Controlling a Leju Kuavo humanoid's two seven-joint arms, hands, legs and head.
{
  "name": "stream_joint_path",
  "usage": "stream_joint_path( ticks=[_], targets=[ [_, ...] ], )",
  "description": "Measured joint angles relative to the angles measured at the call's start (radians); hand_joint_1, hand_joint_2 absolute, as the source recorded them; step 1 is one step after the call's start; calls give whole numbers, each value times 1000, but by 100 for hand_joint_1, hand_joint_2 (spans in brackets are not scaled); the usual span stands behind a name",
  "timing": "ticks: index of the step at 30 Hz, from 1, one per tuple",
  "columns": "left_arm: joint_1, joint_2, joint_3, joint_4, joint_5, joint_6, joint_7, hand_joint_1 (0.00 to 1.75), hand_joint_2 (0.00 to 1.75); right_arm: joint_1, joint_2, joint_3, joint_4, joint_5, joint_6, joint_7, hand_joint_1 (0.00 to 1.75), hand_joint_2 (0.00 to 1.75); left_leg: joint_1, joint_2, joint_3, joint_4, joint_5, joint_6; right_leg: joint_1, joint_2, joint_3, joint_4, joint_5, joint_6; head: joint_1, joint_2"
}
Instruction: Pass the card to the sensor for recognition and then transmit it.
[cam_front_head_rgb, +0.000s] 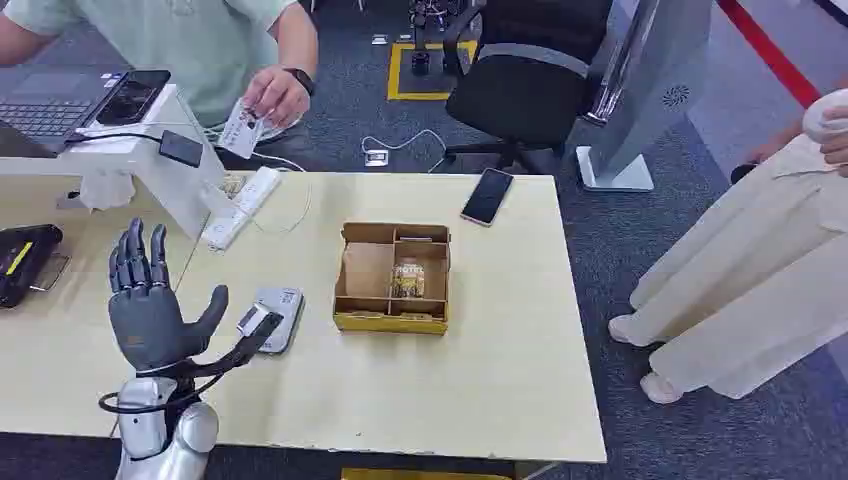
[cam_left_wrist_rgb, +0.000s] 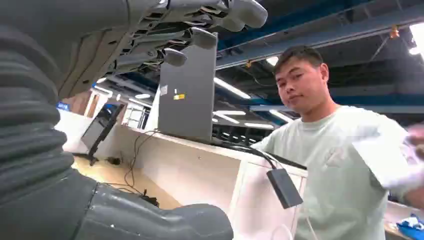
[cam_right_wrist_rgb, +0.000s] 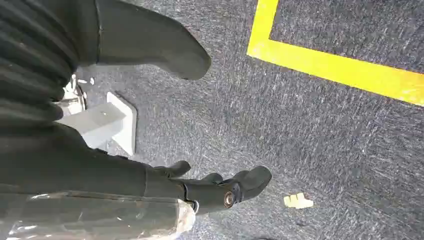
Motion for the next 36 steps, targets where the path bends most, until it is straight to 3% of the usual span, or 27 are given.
stream_joint_path(
  ticks=[7,17,30,36],
  targets=[
    [-49,33,-48,68,-23,0,59,0,175,-4,0,0,0,11,0,0,0,175,0,0,0,0,0,0,0,0,0,0,0,0,0,0],
    [-95,40,-66,102,-54,0,111,0,175,-6,0,0,3,16,-1,8,0,175,0,0,0,0,0,0,0,0,0,0,0,0,0,0],
    [-167,4,-66,112,-102,0,134,0,175,-7,0,0,5,31,-1,18,0,175,0,0,0,0,0,0,0,0,0,0,0,0,0,0],
    [-178,-18,-66,112,-65,0,101,0,175,-8,0,0,6,32,-2,18,0,175,0,0,0,0,0,0,0,0,0,0,0,0,0,0]
  ],
)
